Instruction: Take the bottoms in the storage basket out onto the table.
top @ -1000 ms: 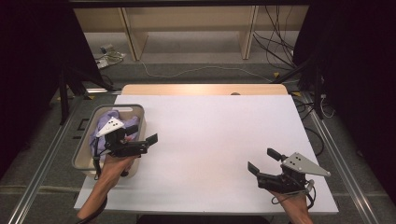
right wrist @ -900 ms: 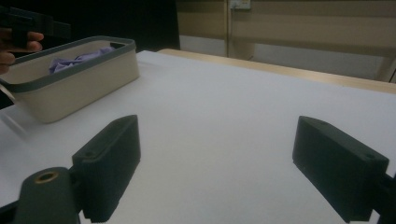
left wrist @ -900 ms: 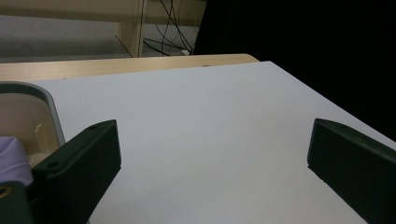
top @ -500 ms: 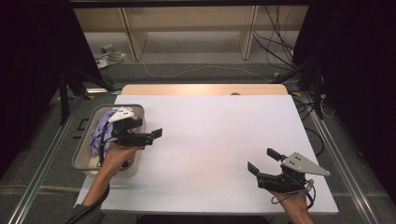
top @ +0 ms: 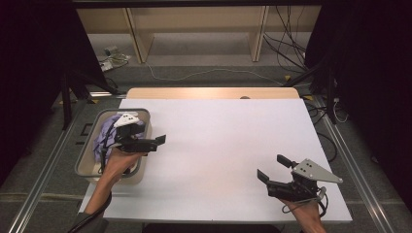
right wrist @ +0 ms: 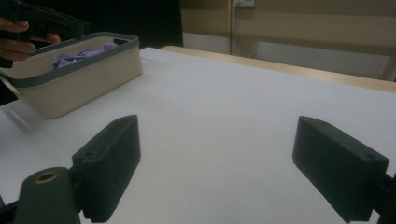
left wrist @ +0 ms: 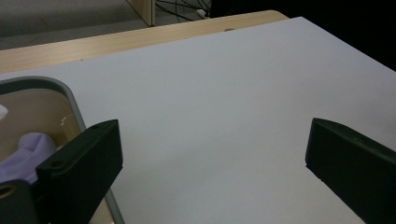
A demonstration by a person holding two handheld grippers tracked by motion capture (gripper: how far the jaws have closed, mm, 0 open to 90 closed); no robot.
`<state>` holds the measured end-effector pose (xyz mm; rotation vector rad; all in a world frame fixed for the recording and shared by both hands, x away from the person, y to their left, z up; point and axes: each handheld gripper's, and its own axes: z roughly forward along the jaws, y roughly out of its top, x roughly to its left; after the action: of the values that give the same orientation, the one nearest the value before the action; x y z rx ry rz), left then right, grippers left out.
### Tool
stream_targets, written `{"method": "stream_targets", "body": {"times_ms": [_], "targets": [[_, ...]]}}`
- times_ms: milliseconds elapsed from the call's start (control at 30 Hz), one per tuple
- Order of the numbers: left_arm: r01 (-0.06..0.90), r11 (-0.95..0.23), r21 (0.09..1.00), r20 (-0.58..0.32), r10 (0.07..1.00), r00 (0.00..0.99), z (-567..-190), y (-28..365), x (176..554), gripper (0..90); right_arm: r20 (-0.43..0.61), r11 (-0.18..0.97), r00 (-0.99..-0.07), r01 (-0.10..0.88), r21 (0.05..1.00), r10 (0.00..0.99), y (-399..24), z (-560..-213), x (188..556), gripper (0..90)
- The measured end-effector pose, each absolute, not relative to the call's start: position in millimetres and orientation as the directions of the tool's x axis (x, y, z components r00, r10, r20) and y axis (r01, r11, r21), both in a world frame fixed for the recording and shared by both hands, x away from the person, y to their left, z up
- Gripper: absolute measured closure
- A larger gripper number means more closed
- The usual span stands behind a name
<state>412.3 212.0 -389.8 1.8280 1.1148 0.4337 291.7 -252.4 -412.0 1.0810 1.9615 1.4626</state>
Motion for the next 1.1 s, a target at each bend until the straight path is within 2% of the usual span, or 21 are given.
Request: {"method": "stream_targets", "body": {"times_ms": [1100], "targets": [[0.537, -0.157, 0.829, -0.097, 0.905, 0.415, -390, 254, 418, 4.4, 0.080, 0.135, -0.590, 0.311, 0.941, 0.804, -252, -412, 291, 16.2]]}}
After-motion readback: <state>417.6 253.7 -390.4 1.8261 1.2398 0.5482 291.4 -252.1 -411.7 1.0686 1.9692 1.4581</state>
